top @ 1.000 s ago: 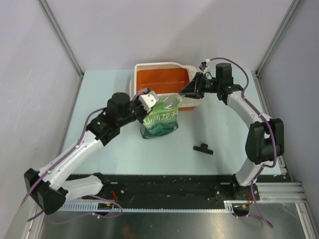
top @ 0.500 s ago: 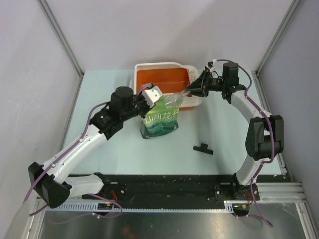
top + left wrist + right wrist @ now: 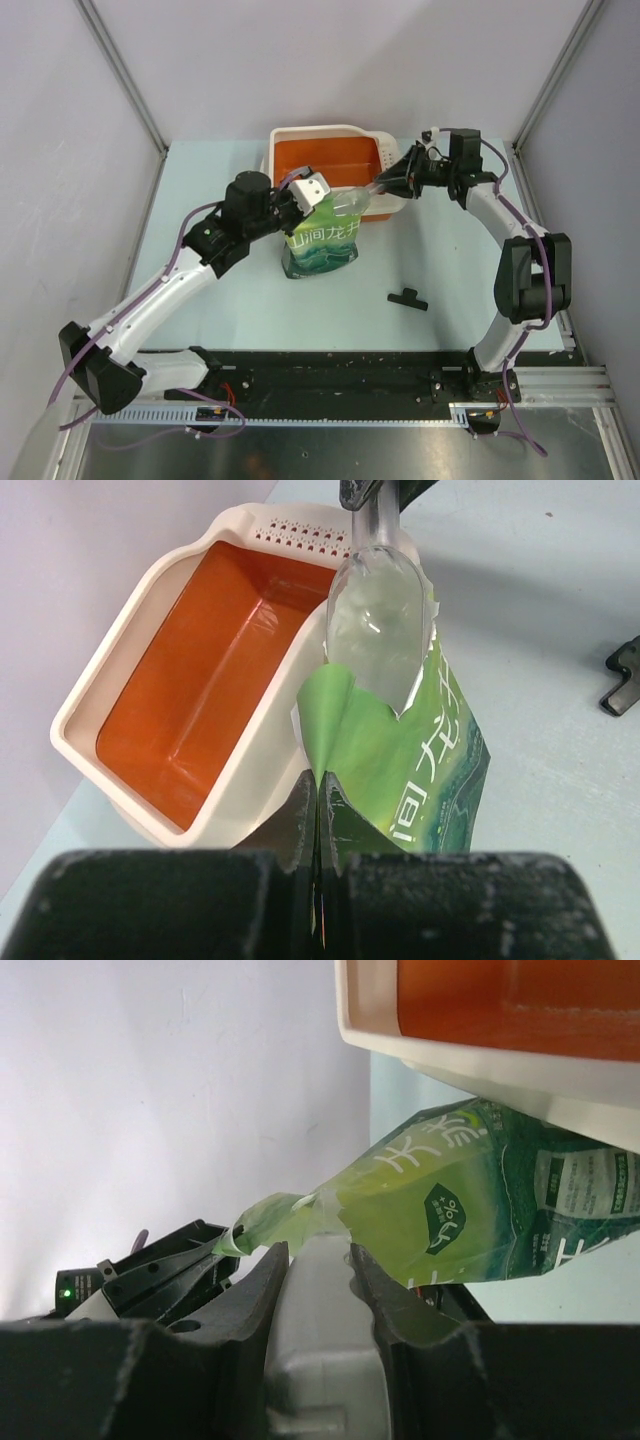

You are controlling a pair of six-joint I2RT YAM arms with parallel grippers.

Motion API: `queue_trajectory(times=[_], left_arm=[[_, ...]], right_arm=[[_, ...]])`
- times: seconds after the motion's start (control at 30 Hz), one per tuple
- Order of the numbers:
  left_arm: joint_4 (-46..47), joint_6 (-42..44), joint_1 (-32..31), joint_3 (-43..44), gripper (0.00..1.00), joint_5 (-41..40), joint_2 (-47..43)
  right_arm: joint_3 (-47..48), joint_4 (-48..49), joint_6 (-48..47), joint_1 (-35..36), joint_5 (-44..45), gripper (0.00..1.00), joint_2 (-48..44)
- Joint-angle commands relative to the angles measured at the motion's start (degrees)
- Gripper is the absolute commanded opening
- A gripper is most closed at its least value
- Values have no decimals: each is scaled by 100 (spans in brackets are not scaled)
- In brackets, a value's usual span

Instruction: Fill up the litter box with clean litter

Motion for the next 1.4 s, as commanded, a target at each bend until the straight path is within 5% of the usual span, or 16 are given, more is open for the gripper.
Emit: queue_trajectory(times=[0.0, 0.4, 0.83, 1.1, 1.37], left_arm=[[365, 263, 32, 466, 0, -157, -114], [365, 246, 234, 474, 0, -219, -114], [373, 140, 251, 466, 0, 71, -79], [373, 123, 260, 448, 0, 80, -61], [373, 158, 278, 536, 0, -78, 62]], right_arm=[[-45, 1148, 482, -456, -281, 0, 185], [148, 1219, 300, -615, -379, 0, -25], [1071, -1461, -1291, -439, 826, 0, -465], [606, -1093, -1002, -562, 396, 0, -254], [544, 637, 253, -650, -483, 0, 317]])
